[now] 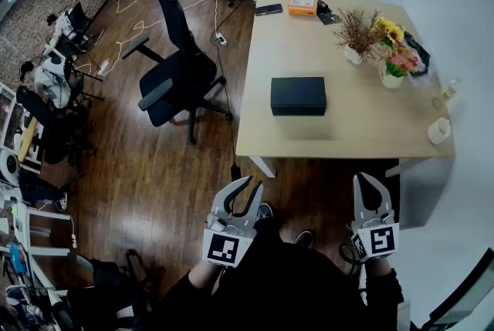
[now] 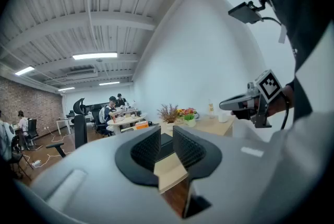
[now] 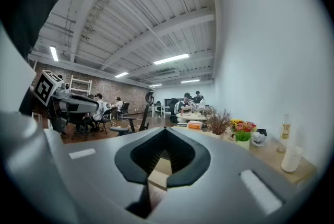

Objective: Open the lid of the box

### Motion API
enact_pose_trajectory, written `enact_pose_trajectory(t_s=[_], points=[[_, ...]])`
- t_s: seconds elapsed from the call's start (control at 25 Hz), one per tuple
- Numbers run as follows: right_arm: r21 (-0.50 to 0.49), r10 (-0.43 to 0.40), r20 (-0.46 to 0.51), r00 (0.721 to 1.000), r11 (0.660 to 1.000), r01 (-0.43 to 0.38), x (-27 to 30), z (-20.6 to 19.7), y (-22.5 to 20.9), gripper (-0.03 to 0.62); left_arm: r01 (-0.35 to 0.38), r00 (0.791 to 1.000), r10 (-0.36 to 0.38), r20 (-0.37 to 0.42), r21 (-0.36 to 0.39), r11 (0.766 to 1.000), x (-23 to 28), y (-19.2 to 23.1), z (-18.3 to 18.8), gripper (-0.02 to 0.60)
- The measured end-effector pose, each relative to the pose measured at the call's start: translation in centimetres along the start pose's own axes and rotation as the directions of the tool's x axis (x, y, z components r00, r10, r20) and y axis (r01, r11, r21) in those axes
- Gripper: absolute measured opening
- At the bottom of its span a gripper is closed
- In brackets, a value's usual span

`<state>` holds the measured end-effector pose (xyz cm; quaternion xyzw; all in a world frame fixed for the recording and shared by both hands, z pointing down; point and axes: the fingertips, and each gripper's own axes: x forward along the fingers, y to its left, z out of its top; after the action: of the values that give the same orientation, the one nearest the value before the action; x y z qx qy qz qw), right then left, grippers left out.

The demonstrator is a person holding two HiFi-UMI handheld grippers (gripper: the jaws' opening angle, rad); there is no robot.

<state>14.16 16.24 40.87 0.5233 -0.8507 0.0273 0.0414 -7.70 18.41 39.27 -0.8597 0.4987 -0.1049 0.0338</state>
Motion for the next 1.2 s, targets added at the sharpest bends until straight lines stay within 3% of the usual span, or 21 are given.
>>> enact_pose_trajectory(t_s=[0.08, 0.28, 0.4, 0.52, 0.72, 0.84, 1.0, 1.2], points=[[0.000, -0.024, -0.010, 1.000, 1.000, 0.024, 1.9, -0.7, -1.3, 0.002, -0.001, 1.000, 0.001, -0.012, -0.011, 1.000, 1.9, 1.7, -1.2, 0.063], [-0.044, -0.054, -0.078, 0.996, 0.998, 0.050, 7.5, -3.0, -3.1, 0.028, 0.032, 0.998, -0.033, -0.051, -0.018, 0.999, 8.2, 6.0, -5.1, 0.232], [-0.104, -0.058, -0.164, 0.985, 0.994, 0.041, 11.7, -4.7, -3.5, 0.129, 0.090, 0.988, -0.095, -0.120, -0.050, 0.995, 13.0, 8.6, -8.1, 0.272], [-0.155, -0.065, -0.257, 0.964, 0.988, 0.025, 16.3, -6.3, -4.3, 0.194, 0.149, 0.963, -0.170, -0.209, -0.110, 0.983, 17.9, 10.8, -11.3, 0.272], [-0.178, -0.080, -0.386, 0.919, 0.984, 0.011, 22.7, -9.9, -6.0, 0.198, 0.263, 0.914, -0.268, -0.304, -0.057, 0.963, 24.7, 12.1, -16.1, 0.272], [-0.190, -0.063, -0.449, 0.891, 0.981, -0.026, 25.4, -12.6, -6.8, 0.200, 0.289, 0.889, -0.293, -0.352, -0.066, 0.955, 27.3, 12.0, -18.5, 0.272], [-0.172, 0.003, -0.479, 0.878, 0.980, -0.097, 27.9, -14.8, -7.2, 0.219, 0.285, 0.883, -0.290, -0.369, -0.069, 0.956, 28.8, 12.2, -19.4, 0.272], [-0.134, 0.121, -0.481, 0.868, 0.969, -0.209, 29.9, -17.0, -7.5, 0.308, 0.270, 0.869, -0.264, -0.419, -0.046, 0.962, 30.2, 11.4, -20.4, 0.272]])
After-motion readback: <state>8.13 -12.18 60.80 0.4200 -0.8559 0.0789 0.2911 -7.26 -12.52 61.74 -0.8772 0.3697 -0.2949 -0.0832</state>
